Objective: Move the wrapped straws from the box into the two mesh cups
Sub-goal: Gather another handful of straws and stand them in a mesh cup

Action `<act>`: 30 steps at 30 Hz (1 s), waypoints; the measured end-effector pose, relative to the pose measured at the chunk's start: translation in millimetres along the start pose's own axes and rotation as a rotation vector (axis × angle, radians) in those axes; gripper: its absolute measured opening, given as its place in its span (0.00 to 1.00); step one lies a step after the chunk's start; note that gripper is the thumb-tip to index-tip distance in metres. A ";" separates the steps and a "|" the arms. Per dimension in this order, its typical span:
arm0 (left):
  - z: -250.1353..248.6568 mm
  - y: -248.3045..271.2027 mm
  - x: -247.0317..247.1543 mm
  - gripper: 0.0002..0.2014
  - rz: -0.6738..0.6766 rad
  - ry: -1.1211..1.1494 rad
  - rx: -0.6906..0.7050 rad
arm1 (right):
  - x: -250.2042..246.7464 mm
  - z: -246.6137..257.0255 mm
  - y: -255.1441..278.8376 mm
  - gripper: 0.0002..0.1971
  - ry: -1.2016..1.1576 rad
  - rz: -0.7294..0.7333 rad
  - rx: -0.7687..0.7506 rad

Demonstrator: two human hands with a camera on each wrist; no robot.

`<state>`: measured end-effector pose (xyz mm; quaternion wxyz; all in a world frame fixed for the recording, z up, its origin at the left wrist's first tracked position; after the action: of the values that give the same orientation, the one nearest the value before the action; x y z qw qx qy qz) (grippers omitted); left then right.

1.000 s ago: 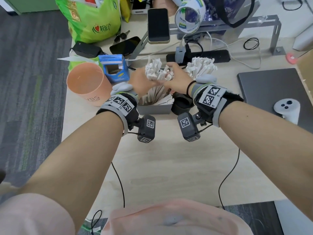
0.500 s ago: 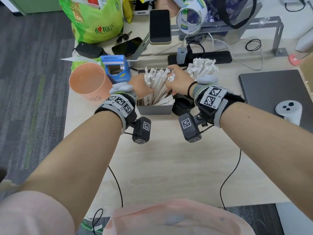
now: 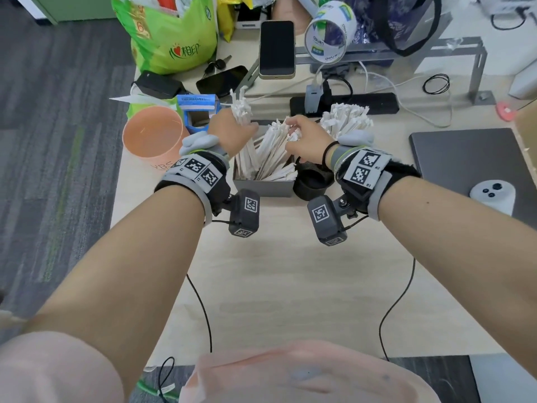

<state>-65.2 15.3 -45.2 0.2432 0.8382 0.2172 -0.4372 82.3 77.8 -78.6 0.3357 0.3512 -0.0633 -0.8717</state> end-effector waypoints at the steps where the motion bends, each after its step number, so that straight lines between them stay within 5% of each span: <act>1: -1.5 0.4 -2.3 0.08 -0.004 -0.010 -0.015 | -1.0 1.2 -0.1 0.28 -0.003 -0.003 -0.007; 10: -8.5 1.8 -24.3 0.20 -0.163 0.220 -0.138 | -18.8 9.7 7.6 0.21 0.018 -0.101 -0.036; 18: -17.0 20.5 -35.7 0.22 -0.268 0.404 -0.155 | 2.9 18.2 20.0 0.12 -0.005 0.080 -0.037; 21: -24.1 24.1 -47.6 0.22 -0.334 0.534 -0.130 | -13.4 20.4 21.3 0.12 -0.022 -0.023 -0.062; 26: -54.5 34.0 -51.5 0.22 -0.355 0.713 -0.098 | -81.0 15.4 21.7 0.12 -0.026 -0.393 -0.147; 30: -69.9 42.3 -30.3 0.20 -0.302 0.783 -0.093 | -97.5 -9.6 7.9 0.28 0.326 -0.366 -0.008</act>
<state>-12.9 19.2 24.3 0.1132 0.8879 0.4331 -0.1062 144.3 134.4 -27.5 0.1793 0.4915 0.0599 -0.8501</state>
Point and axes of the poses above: each hand's wrist, its own y-axis away from the middle knuckle, its own x-axis out of the palm, z = x × y, the point moved 7 cm from there along -y, towards the middle knuckle, and after that the axes turned 2 degrees about -y, right-handed, at the moved point
